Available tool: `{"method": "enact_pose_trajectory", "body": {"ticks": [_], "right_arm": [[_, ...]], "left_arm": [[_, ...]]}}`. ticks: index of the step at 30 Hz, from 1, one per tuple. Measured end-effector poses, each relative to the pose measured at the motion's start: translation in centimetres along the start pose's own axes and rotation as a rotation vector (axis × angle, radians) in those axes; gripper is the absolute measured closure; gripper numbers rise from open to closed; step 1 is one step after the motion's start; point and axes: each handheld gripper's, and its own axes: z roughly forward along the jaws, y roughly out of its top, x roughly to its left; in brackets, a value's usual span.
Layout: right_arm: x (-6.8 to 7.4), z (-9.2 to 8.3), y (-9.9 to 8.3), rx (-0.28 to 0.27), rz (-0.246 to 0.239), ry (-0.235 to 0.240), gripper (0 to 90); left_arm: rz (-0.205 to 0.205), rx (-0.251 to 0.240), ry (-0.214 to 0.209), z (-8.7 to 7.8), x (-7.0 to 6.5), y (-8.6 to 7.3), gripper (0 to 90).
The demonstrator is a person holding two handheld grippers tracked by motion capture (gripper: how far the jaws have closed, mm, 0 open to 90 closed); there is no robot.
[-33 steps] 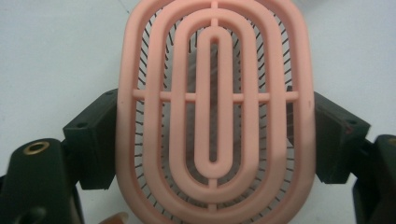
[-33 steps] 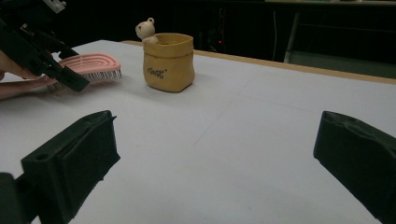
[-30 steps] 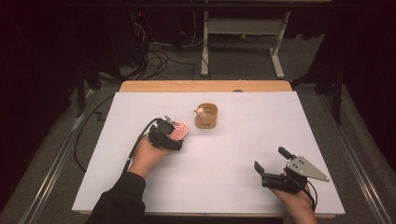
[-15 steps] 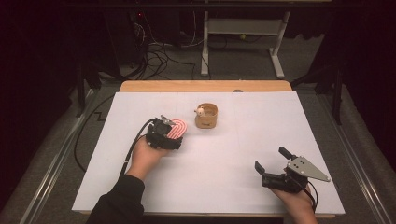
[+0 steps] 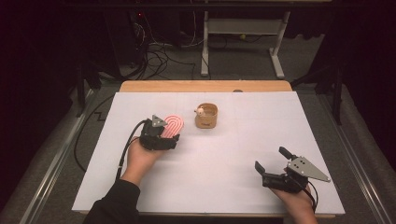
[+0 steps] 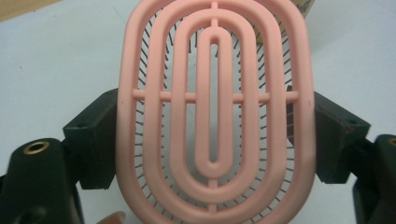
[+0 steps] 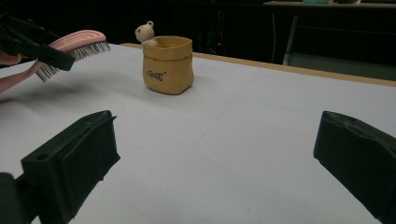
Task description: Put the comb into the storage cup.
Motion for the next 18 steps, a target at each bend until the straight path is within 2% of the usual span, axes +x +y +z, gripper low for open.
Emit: {"method": "enact_pose_trajectory", "body": {"ticks": [5, 15, 18], "right_arm": [[0.0, 0.1, 0.0, -0.001, 0.0, 0.004, 0.0], [0.1, 0.1, -0.1, 0.002, -0.001, 0.008, 0.0], [0.2, 0.1, 0.0, 0.003, -0.004, 0.009, 0.0]], "left_arm": [[-0.003, -0.053, -0.009, -1.0, 0.1, -0.6, 18.2], [-0.017, -0.119, -0.044, -2.5, -0.1, -1.1, 18.2], [-0.005, -0.147, -0.048, -2.9, -0.3, -1.2, 18.2]]}}
